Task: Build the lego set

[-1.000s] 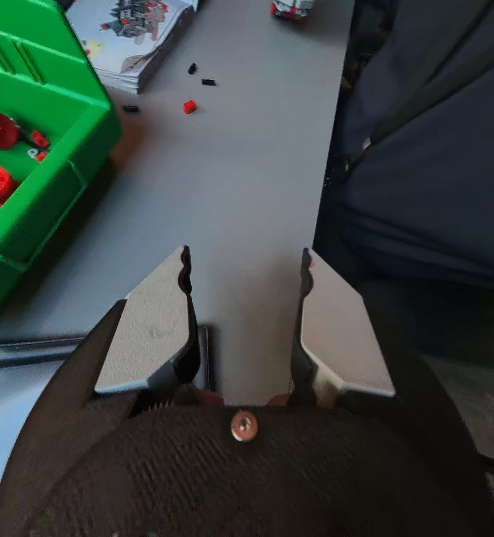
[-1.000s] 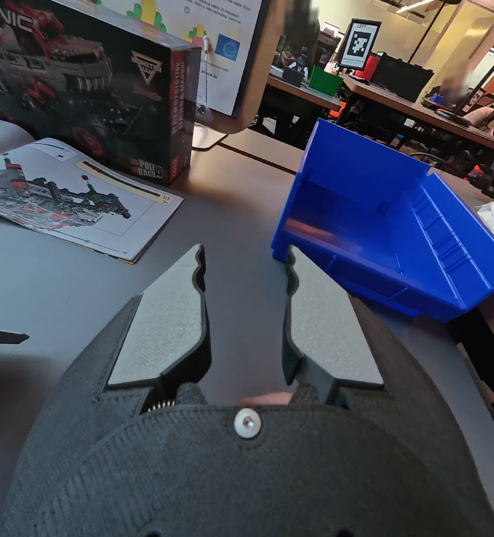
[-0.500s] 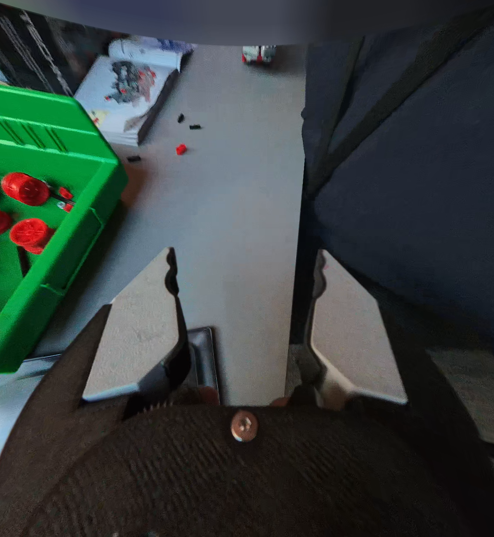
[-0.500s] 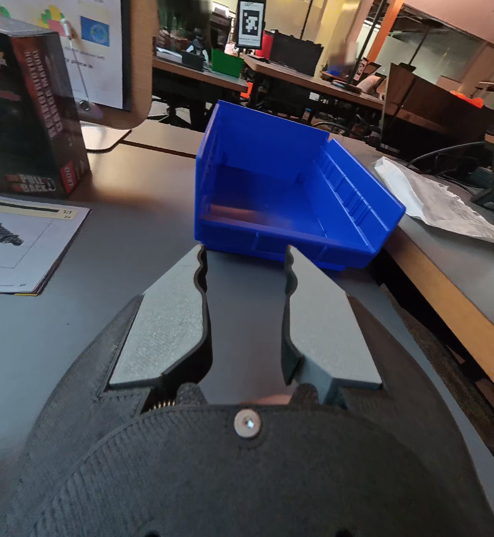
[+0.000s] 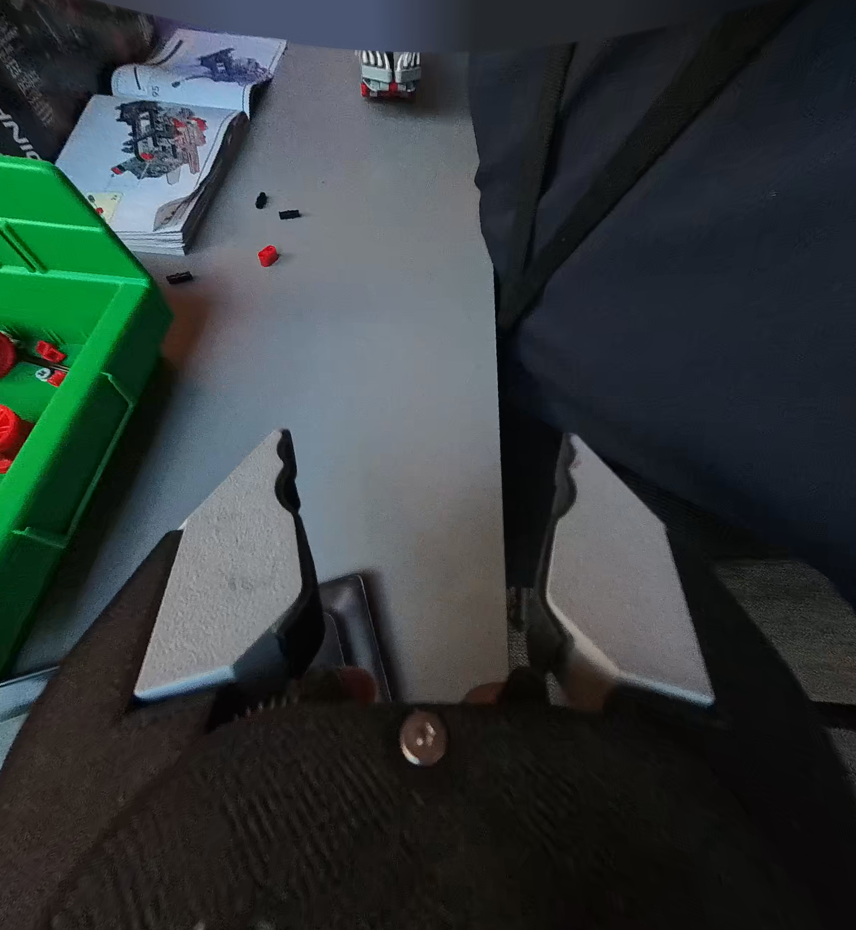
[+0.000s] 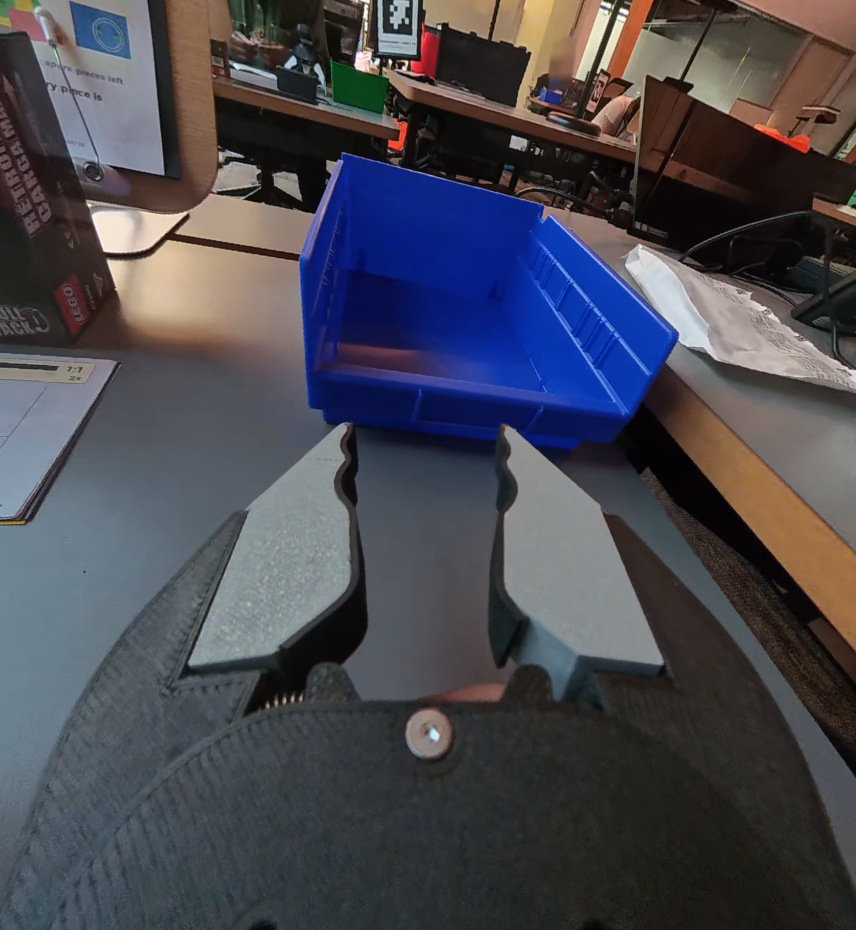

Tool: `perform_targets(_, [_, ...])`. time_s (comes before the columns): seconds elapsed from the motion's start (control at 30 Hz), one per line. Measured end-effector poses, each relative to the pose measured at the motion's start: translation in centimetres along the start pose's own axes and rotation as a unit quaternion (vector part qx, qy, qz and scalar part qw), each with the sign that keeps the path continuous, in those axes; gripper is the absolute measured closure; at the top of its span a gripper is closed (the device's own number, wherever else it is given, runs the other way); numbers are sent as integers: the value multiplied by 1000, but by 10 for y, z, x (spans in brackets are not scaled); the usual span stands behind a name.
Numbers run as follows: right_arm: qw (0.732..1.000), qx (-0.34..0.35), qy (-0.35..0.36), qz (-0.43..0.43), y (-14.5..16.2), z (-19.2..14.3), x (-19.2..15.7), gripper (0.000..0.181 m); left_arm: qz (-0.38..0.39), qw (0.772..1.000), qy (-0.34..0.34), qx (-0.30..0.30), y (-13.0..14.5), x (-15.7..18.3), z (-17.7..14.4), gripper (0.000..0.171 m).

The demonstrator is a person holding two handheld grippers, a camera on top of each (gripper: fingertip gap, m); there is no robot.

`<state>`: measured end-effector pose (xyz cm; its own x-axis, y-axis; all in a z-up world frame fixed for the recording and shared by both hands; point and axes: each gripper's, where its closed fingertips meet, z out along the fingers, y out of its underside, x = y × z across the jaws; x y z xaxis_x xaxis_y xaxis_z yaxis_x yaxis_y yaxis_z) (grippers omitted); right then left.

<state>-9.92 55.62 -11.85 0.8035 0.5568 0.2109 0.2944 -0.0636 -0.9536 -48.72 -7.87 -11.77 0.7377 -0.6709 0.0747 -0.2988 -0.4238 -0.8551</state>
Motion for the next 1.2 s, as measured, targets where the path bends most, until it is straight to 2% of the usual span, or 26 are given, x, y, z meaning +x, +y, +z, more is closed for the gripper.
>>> perform_targets(0.13, [1000, 4, -7, 2, -1, 0, -2, 130, -5, 1000, 3, -9, -1, 1, 3, 70])
perform_targets(0.27, [1000, 10, -14, 6, -3, -1, -2, 130, -37, 998, 10, -52, 18, -1, 12, 71])
perform_targets(0.43, [1000, 12, -17, 11, -3, -1, -2, 130, -22, 998, 9, -50, 9, 3, 13, 72])
perform_targets(0.5, [1000, 13, -16, 10, -3, -1, -2, 130, -39, 997, 8, -73, 23, -3, 15, 72])
perform_targets(0.57, [1000, 12, -15, 11, -3, -1, -2, 130, -80, 987, 48, -129, 44, 3, 18, 74])
perform_targets(0.6, [1000, 11, -15, 11, -3, -1, -2, 130, -81, 987, 70, -121, 36, 8, 17, 75])
perform_targets(0.7, [1000, 9, -14, 7, -2, -1, -3, 130, -21, 995, 33, -94, 20, 3, 17, 72])
perform_targets(0.73, [1000, 7, -14, 6, -2, 0, -3, 130, -18, 994, 39, -100, 25, 4, 21, 74])
perform_targets(0.8, [1000, 4, -12, 3, -1, 0, -3, 130, -55, 983, 78, -156, 42, 11, 24, 78])
perform_targets(0.87, [1000, 3, -11, 2, -1, 1, -3, 130, -38, 990, 72, -119, 30, 10, 23, 77])
perform_targets(0.9, [1000, 1, -9, 2, -1, 1, -3, 130, -28, 991, 58, -118, 31, 7, 21, 80])
perform_targets(0.97, [1000, 1, -5, 2, 0, 1, -1, 131, -40, 991, 77, -105, 26, 15, 14, 83])
perform_targets(1.0, [1000, 0, -2, 3, 0, 0, 0, 131, -43, 993, 75, -83, 18, 18, 6, 79])
perform_targets(1.1, [1000, -4, 6, 3, 1, 1, 2, 131, -17, 1000, 3, 19, -7, 18, -25, 68])
perform_targets(1.13, [1000, -7, 8, 1, 2, 1, 3, 131, -10, 999, -17, 30, -6, 18, -32, 61])
perform_targets(1.2, [1000, -14, 12, -5, 4, 3, 2, 131, -10, 999, -39, 6, 6, 15, -38, 65])
